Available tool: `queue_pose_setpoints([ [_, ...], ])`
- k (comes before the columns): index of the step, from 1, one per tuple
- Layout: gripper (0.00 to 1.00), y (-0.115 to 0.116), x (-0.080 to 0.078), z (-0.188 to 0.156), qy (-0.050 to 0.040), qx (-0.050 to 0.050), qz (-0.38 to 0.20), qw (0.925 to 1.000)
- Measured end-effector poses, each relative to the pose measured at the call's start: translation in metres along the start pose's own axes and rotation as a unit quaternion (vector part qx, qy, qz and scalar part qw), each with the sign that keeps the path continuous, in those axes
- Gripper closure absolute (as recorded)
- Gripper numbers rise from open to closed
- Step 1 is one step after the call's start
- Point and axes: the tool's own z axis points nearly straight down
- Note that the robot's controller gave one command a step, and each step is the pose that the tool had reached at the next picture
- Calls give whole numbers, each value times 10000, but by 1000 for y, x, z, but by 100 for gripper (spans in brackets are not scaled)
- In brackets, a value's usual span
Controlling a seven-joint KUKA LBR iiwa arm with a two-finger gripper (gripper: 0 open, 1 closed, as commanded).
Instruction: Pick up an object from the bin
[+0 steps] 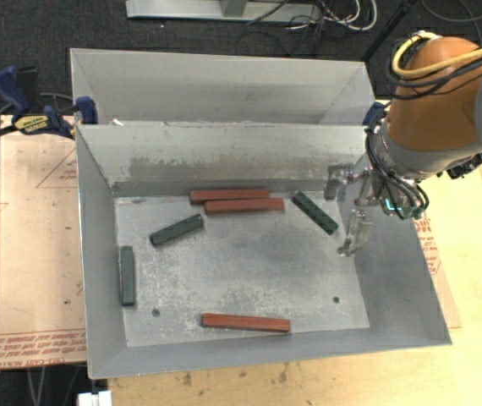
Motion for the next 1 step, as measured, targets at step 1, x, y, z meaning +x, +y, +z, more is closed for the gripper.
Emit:
queue_pose_setpoints([
  [1,0,-32,-57,145,-26,4,-704,9975],
])
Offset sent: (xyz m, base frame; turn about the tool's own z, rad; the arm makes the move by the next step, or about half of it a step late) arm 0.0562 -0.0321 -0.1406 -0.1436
